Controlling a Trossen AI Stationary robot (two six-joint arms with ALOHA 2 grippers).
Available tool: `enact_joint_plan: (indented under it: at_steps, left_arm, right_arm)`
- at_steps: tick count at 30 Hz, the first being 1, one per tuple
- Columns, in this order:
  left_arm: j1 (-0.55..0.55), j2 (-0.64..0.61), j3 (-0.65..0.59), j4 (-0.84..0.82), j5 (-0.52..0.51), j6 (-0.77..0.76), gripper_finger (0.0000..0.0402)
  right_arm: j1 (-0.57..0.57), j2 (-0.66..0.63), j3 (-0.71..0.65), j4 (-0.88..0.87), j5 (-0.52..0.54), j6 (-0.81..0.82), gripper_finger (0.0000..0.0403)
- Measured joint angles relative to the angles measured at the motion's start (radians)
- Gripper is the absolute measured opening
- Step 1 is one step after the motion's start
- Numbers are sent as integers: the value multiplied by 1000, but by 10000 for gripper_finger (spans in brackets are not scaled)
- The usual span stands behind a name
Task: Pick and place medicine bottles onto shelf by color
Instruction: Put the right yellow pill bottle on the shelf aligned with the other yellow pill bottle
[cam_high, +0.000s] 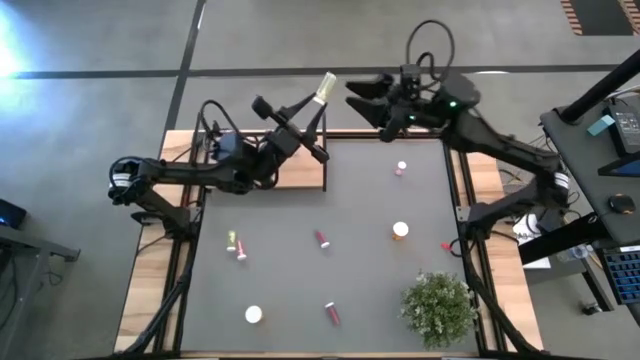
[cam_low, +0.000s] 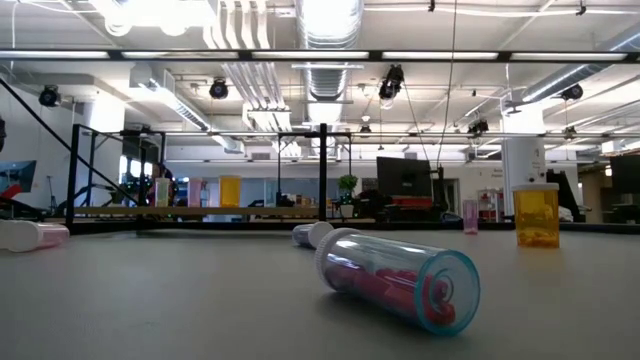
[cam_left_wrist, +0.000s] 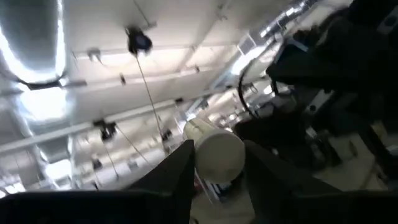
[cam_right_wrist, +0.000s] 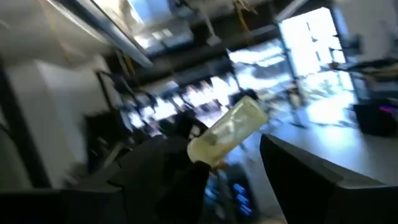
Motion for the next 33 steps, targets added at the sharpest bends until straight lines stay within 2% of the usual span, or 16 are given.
enact_joint_plan:
  at_steps: [3,7,12,16,21,25,30,33]
  left_arm:
    - [0,0,0,-134,-91,-106,106]
    - [-3,0,0,-440,-192,-349,106]
    - [-3,0,0,-838,-190,-792,107]
    - [-1,-9,3,-1086,-180,-1075,107]
    - [17,-66,48,-1395,-66,-1330,107]
    - [87,-99,71,-1602,86,-1461,107]
    - [208,-111,75,-1811,305,-1513,107]
    - [271,-95,73,-1954,340,-1512,107]
  right_arm:
    - [0,-72,0,-196,41,-97,255]
    - [0,-152,0,-403,102,-161,246]
    - [0,-202,0,-590,217,-182,237]
    - [0,-206,0,-682,322,-218,235]
    - [0,-183,0,-769,414,-254,234]
    - [0,-148,0,-798,479,-301,233]
    - [-4,-100,0,-802,490,-340,233]
    - [-5,-79,0,-803,502,-351,233]
